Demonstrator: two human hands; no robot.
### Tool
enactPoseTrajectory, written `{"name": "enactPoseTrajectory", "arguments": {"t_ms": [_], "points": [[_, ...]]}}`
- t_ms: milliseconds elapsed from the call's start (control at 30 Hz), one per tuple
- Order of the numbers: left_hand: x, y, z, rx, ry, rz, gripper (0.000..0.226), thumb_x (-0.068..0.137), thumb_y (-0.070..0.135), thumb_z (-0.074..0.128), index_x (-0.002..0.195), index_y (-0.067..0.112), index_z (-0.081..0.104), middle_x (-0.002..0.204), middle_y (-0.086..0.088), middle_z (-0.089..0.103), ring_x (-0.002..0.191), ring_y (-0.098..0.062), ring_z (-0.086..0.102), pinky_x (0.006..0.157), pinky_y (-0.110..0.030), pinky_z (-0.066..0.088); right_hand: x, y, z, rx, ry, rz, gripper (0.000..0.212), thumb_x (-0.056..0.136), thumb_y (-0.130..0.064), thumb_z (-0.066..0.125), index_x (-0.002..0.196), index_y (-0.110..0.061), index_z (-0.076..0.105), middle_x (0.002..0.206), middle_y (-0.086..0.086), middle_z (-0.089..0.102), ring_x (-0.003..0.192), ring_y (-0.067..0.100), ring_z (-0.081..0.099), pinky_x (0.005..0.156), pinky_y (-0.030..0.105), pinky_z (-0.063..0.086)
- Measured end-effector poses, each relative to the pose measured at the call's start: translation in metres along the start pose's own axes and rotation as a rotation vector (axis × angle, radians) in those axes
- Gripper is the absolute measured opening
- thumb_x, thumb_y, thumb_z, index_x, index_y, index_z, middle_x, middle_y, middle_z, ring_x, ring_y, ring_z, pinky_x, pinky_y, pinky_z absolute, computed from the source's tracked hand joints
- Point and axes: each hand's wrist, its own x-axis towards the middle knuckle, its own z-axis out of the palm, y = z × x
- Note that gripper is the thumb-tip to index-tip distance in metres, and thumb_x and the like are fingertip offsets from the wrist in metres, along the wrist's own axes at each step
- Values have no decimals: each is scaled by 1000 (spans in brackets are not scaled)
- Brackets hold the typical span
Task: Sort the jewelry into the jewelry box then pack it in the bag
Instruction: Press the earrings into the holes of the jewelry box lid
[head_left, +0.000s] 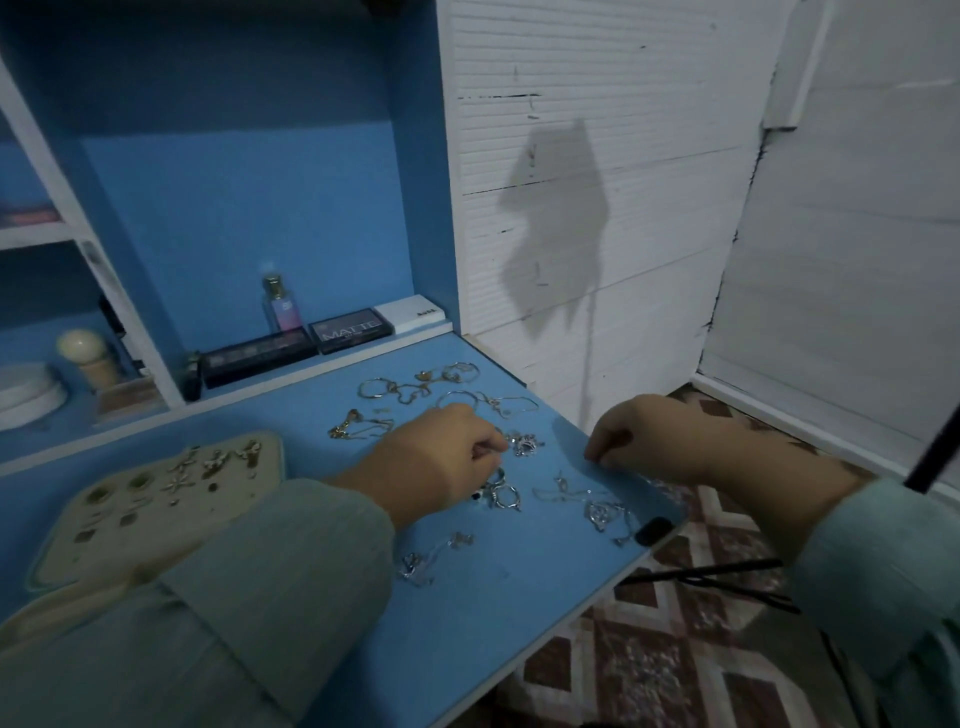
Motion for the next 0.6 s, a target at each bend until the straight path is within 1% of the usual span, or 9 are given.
{"name": "enactPoseTrajectory", "arguments": {"t_ms": [33, 100, 167, 233, 333, 433, 533, 600], "points": [[4, 1, -1, 11, 1, 11, 28, 95, 28, 49, 121, 25, 61, 109, 6, 52, 104, -13, 53, 89, -23, 41, -1, 3, 1, 15, -7, -10, 20, 88, -15, 59, 103, -24, 70, 103, -13, 62, 92, 3, 54, 71, 9, 39], [14, 4, -1, 68, -10, 41, 30, 96, 29, 47, 124, 26, 59, 120, 3, 52, 111, -14, 49, 94, -25, 40, -4, 9, 2, 39, -24, -43, 21, 88, -14, 59, 103, -24, 70, 102, -15, 59, 97, 4, 55, 77, 9, 38], [23, 7, 2, 155, -36, 86, 33, 97, 31, 45, 129, 29, 54, 129, 3, 46, 120, -17, 41, 101, -30, 34, -8, 15, 2, 71, -38, -74, 21, 88, -13, 59, 103, -24, 70, 105, -15, 60, 100, 3, 55, 78, 6, 37], [29, 12, 7, 227, -63, 145, 35, 98, 33, 42, 132, 32, 49, 134, 6, 42, 124, -17, 36, 105, -33, 30, -10, 20, 1, 108, -53, -87, 22, 88, -13, 59, 105, -24, 69, 111, -14, 62, 102, 2, 56, 81, 6, 38], [32, 18, 17, 314, -106, 255, 36, 99, 34, 39, 134, 36, 46, 136, 14, 40, 124, -14, 33, 105, -29, 26, -13, 28, 2, 167, -14, -101, 23, 88, -13, 60, 105, -25, 69, 112, -11, 64, 101, 3, 58, 87, 11, 44], [31, 19, 21, 320, -96, 328, 35, 99, 35, 38, 132, 41, 47, 134, 17, 42, 123, -12, 34, 105, -27, 22, -14, 36, 5, 200, 55, -115, 22, 86, -10, 62, 103, -22, 70, 111, -5, 65, 99, 6, 60, 91, 19, 48], [32, 20, 20, 334, -97, 353, 36, 100, 35, 36, 134, 43, 43, 133, 18, 42, 122, -8, 34, 101, -22, 18, -15, 39, 6, 196, 49, -120, 23, 86, -9, 63, 104, -21, 70, 111, -5, 65, 98, 5, 60, 91, 19, 48], [33, 21, 20, 378, -103, 362, 36, 100, 36, 34, 134, 44, 42, 134, 19, 41, 123, -7, 35, 102, -22, 17, -14, 38, 6, 188, 52, -126, 23, 86, -9, 63, 105, -20, 70, 112, -5, 64, 97, 5, 59, 89, 15, 46]]}}
